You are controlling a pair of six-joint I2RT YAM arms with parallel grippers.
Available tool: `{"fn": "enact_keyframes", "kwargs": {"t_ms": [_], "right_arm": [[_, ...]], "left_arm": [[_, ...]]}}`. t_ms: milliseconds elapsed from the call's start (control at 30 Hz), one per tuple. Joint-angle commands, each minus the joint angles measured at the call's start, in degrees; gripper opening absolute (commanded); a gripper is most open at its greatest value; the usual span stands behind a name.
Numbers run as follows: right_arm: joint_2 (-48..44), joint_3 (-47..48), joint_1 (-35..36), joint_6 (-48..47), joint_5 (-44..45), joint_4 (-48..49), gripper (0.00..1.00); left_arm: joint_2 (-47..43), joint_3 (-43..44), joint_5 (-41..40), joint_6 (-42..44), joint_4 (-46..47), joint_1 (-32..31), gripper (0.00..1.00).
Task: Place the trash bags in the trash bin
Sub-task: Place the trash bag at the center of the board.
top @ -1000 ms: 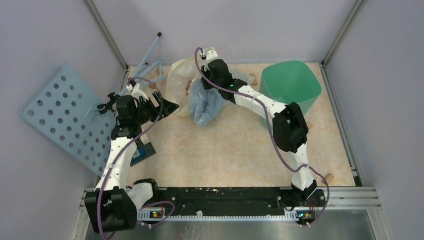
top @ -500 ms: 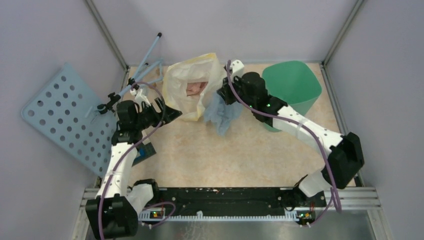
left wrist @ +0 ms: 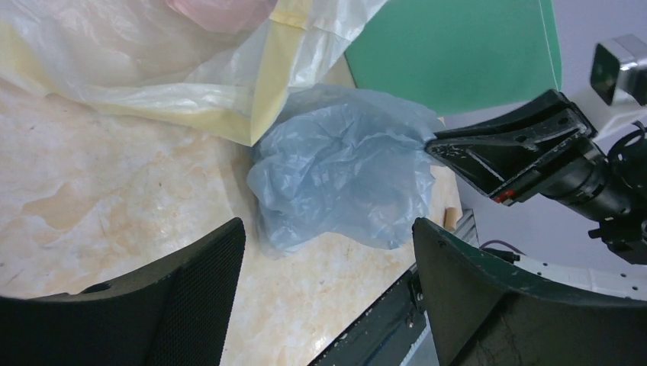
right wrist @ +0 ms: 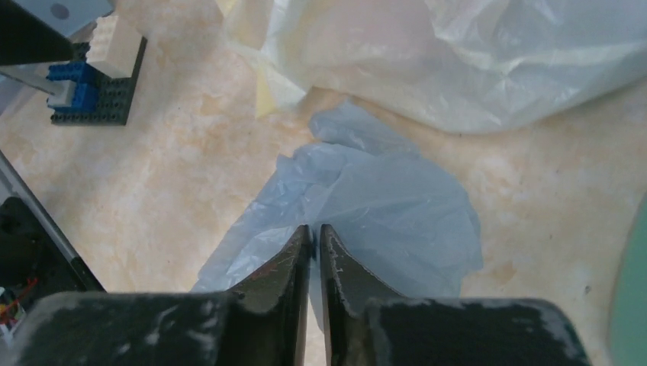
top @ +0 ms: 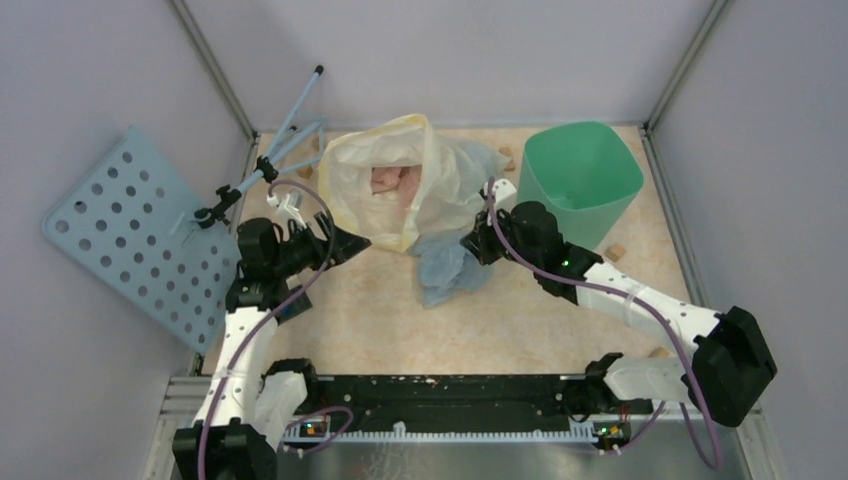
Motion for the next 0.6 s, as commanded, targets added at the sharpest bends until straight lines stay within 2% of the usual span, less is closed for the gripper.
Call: {"fn": "enact_keyframes", "kwargs": {"t_ms": [0,100,133,167,233,433,567], "right_arm": [[-1.9,-0.4,0.4,2.3,2.9,-0.4,0.23],[-3.0,-0.3,0.4,2.2,4.4,-3.5,0.59],[-3.7,-0.6,0.3,1.9,4.4,-3.6,0.74],[-4.6,-1.0,0.4,1.8,4.4,-3.5,0.85],[-6.0,-1.4,0.4,1.5,4.7,-3.9,0.88],[-8.9,-1.5,0.4,0.6,4.7,-7.8,0.88],[-11.0,-2.2,0.4,0.9,8.6,-10.7,0.87]], "left_arm": [[-1.4,0.4,-1.1,-2.5,2.3,-3.4,0.86],[-1.3,1.7,-4.8,-3.0,1.6,-8.4,0.85],[-1.3,2.0,-6.5,-3.3,1.6,-10.0,0.85],[-1.3,2.1,-7.7,-3.5,1.6,-11.4,0.86],[-1.0,1.8,-9.7,-4.2,2.4,-14.3,0.86],[1.1,0.7,-11.8,-6.3,5.6,-19.3,0.85],[2.2,0.8,-14.8,-6.1,6.6,-23.4,0.85]]}}
